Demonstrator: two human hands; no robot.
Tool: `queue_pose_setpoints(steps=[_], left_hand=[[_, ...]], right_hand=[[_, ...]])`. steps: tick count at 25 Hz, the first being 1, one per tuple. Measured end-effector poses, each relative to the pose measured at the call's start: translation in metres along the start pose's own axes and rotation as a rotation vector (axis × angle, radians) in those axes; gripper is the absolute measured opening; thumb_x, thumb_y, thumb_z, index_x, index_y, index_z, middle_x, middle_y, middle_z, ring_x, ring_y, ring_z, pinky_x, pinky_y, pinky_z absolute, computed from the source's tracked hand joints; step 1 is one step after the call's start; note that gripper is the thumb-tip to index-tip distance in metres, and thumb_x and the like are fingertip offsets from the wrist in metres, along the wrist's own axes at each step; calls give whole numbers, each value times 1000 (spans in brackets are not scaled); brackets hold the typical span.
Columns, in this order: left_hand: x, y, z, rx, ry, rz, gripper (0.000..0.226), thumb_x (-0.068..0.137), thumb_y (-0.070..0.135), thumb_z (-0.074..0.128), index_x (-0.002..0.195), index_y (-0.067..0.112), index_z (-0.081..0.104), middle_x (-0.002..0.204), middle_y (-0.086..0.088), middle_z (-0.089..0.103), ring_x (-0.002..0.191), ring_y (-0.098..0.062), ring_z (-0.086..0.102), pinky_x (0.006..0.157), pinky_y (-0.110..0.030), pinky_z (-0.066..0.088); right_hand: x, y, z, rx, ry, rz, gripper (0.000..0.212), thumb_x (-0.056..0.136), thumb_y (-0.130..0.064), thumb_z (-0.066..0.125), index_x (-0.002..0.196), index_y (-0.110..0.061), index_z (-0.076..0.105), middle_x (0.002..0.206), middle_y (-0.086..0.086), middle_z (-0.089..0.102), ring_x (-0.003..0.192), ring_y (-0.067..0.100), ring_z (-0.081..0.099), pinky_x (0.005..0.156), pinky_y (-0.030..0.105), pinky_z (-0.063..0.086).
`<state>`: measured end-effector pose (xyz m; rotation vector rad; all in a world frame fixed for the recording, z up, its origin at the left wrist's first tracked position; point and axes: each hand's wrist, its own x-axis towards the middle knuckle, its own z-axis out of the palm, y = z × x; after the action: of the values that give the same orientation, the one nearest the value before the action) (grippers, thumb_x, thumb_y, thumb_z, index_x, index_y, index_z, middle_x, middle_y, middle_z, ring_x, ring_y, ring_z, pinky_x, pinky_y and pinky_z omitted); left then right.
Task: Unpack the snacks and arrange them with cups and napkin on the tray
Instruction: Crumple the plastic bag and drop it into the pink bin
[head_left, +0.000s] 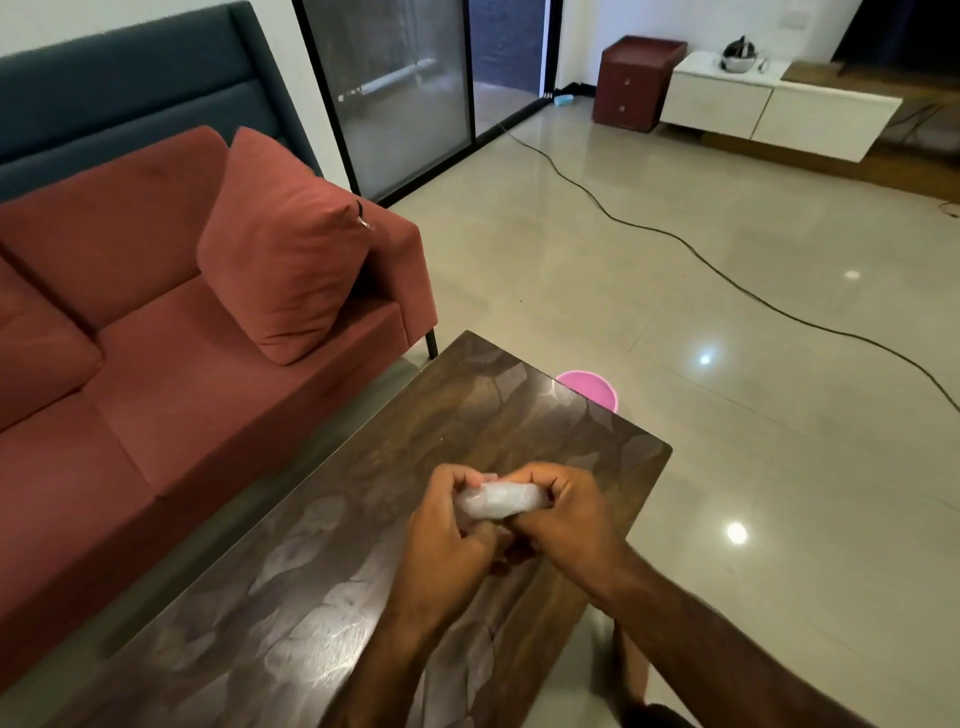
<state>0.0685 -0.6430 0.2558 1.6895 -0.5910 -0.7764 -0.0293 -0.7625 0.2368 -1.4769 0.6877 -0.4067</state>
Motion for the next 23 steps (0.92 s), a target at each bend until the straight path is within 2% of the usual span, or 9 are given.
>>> queue_pose_setpoints(steps=[2, 4, 7, 10, 13, 15, 18, 20, 23], left_hand=[[17, 2, 15, -86, -103, -61, 37, 80, 23, 71, 113, 26, 55, 102, 3, 71, 88, -23, 75, 68, -45, 64], [44, 0, 35, -109, -107, -104, 31, 88, 34, 71, 113, 28, 53, 106, 2, 70, 93, -21, 75, 70, -42, 65], [101, -11, 69, -109, -51, -165, 22, 96, 13, 59, 111, 29, 52, 114, -7, 64, 98, -22, 73, 72, -42, 64], [163, -21, 102, -89, 32, -241, 40, 86, 6, 60, 113, 34, 51, 126, -7, 56, 114, -28, 63, 88, -53, 59], [238, -29, 155, -158, 61, -363, 44, 76, 12, 67, 115, 26, 52, 128, -10, 56, 119, -34, 61, 96, -57, 55], [290, -38, 193, -166, 51, -391, 36, 79, 7, 72, 110, 20, 57, 121, -10, 61, 114, -33, 65, 91, -58, 57], [364, -59, 246, -21, 48, -357, 31, 84, 4, 73, 107, 21, 62, 116, -4, 65, 108, -24, 66, 81, -47, 63], [417, -87, 281, 61, 36, -357, 31, 85, 6, 73, 109, 22, 62, 114, 3, 66, 108, -18, 65, 85, -40, 63], [500, -129, 326, 188, -24, -363, 36, 87, 7, 70, 118, 24, 60, 106, 12, 59, 103, -14, 59, 89, -32, 59]], right_hand=[[16, 9, -8, -64, 51, -33, 19, 83, -1, 75, 95, -15, 81, 85, 4, 79, 75, 24, 77, 60, 40, 65], [36, 18, -21, -143, 74, -32, 29, 85, 2, 68, 98, -21, 81, 93, -3, 79, 84, 18, 77, 67, 40, 66], [79, 33, -65, -320, -35, -62, 44, 82, -5, 70, 117, -32, 72, 114, -13, 73, 106, 7, 70, 89, 29, 61], [131, 50, -125, -5, -128, 99, 60, 82, -9, 79, 135, -32, 60, 134, -9, 66, 122, 8, 65, 91, 30, 60], [195, 71, -187, 19, -34, 248, 45, 84, -24, 84, 123, -38, 68, 122, -16, 73, 115, 10, 70, 81, 30, 64], [237, 90, -223, -20, 45, 301, 38, 83, -26, 85, 118, -37, 72, 115, -17, 76, 108, 12, 73, 78, 35, 66], [295, 126, -267, -32, 208, 321, 35, 84, -19, 84, 113, -35, 75, 109, -16, 78, 100, 14, 76, 79, 39, 66], [338, 160, -291, -55, 276, 325, 34, 85, -13, 83, 109, -36, 75, 107, -12, 78, 96, 18, 77, 78, 42, 66], [408, 222, -315, -123, 386, 310, 31, 87, -9, 79, 113, -25, 74, 113, -4, 76, 100, 24, 74, 86, 49, 63]])
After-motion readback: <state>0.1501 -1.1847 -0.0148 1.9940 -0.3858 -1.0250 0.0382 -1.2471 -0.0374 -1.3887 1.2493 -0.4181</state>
